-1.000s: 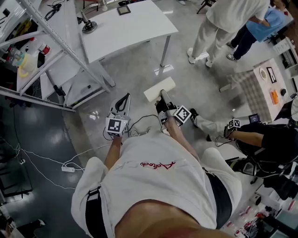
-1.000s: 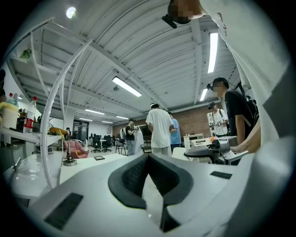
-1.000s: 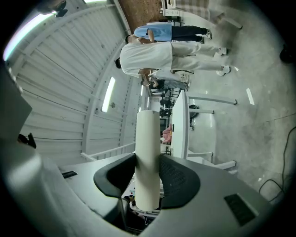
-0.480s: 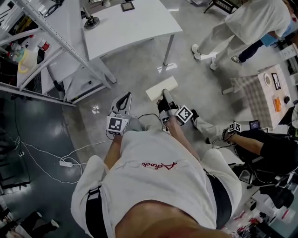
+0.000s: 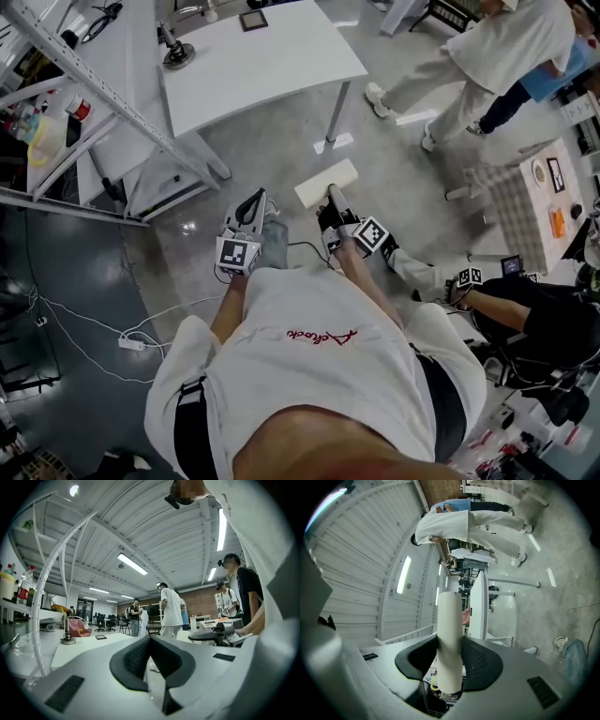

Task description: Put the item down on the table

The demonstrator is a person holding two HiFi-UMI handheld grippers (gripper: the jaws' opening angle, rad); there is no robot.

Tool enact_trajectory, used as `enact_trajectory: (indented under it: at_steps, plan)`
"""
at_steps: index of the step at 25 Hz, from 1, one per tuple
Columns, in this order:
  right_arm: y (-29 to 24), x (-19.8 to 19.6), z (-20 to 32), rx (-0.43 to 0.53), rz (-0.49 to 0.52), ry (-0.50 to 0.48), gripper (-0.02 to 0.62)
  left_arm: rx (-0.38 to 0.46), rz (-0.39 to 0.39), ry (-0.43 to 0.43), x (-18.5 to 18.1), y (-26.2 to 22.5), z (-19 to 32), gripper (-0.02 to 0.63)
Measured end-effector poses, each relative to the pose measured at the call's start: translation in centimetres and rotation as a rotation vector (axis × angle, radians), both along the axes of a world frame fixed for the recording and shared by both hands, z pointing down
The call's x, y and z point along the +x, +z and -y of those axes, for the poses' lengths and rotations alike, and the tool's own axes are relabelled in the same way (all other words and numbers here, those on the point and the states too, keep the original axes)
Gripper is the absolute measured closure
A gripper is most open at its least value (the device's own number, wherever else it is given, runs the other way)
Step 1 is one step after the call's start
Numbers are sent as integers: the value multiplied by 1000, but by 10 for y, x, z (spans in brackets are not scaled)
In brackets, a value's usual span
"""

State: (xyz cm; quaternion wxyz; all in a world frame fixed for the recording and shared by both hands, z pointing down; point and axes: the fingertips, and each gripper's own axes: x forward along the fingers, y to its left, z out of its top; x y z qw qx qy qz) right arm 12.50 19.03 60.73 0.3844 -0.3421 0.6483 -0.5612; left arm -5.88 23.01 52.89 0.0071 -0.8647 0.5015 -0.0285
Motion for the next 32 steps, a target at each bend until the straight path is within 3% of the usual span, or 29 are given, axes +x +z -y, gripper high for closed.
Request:
enact_trajectory:
  at_steps: [9, 16, 32]
  plan:
    - [8, -14, 73, -20, 3, 31, 408, -34, -10, 32, -15, 16, 75, 589]
    - [2, -49, 147, -30, -26, 20, 408, -53, -16, 33, -52, 10, 148, 589]
    - [-6, -105, 287, -39, -29, 44, 408, -29, -18, 55, -108, -3, 292, 589]
